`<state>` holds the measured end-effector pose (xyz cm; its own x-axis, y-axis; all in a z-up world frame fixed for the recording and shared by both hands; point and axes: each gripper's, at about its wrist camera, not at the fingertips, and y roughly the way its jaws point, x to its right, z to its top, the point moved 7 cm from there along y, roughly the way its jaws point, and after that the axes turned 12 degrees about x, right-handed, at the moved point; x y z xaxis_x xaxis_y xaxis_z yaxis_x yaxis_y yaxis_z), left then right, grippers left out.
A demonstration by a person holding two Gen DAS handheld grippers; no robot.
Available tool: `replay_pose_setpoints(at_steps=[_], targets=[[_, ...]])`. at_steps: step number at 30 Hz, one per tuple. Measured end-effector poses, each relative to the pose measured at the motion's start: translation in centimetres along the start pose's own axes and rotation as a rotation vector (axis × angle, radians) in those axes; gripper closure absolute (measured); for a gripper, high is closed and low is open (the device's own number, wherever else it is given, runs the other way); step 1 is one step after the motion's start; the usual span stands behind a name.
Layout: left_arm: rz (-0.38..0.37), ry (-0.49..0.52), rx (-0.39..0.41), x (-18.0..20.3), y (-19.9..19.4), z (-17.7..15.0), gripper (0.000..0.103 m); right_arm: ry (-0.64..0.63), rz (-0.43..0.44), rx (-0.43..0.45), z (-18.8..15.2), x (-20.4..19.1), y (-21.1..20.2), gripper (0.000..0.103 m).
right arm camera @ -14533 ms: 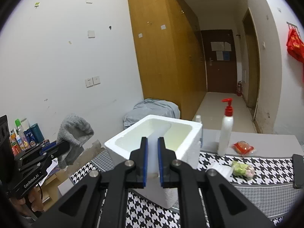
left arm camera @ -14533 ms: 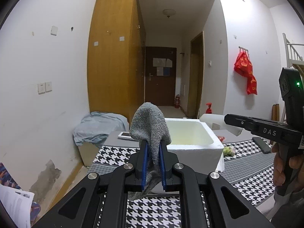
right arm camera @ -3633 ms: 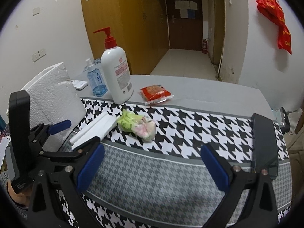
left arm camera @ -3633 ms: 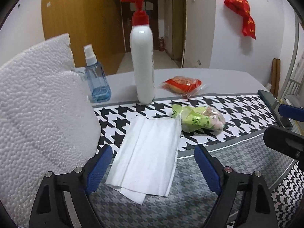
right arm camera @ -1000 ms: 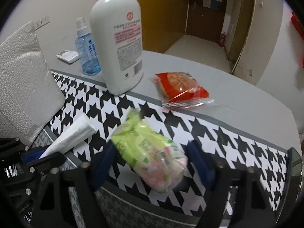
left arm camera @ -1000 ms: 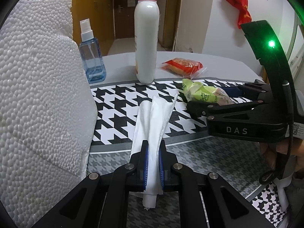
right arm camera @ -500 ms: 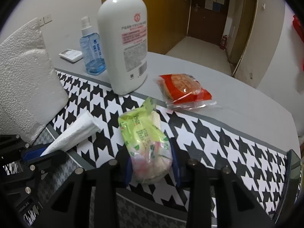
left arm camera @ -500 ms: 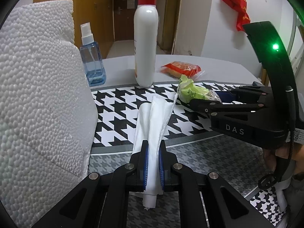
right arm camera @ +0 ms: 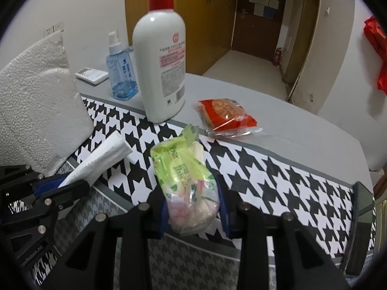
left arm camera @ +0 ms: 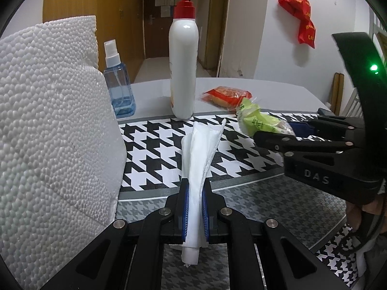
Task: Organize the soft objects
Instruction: 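Lift the tissue with the left tool while the right tool lifts the snack bag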
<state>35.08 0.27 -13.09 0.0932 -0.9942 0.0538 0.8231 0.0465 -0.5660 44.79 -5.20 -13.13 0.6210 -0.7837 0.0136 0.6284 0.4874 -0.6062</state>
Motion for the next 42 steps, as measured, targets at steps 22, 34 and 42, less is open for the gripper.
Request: replay_pose_setpoints(at_steps=[22,34,42], targets=[[-0.055,0.045,0.123,2.5,-5.1,1.6,0.092,0.100,-0.031,0.093,-1.0,0.0,-8.0,0.064],[-0.092,0.049,0.157,3.3,-9.2,0.6,0.092,0.148,-0.087,0.176,-3.2,-0.5,-14.3,0.064],[-0.112,0.069,0.199,3.8,-11.6,0.6,0.092,0.171,-0.110,0.218,-4.1,-1.2,-17.1,0.064]])
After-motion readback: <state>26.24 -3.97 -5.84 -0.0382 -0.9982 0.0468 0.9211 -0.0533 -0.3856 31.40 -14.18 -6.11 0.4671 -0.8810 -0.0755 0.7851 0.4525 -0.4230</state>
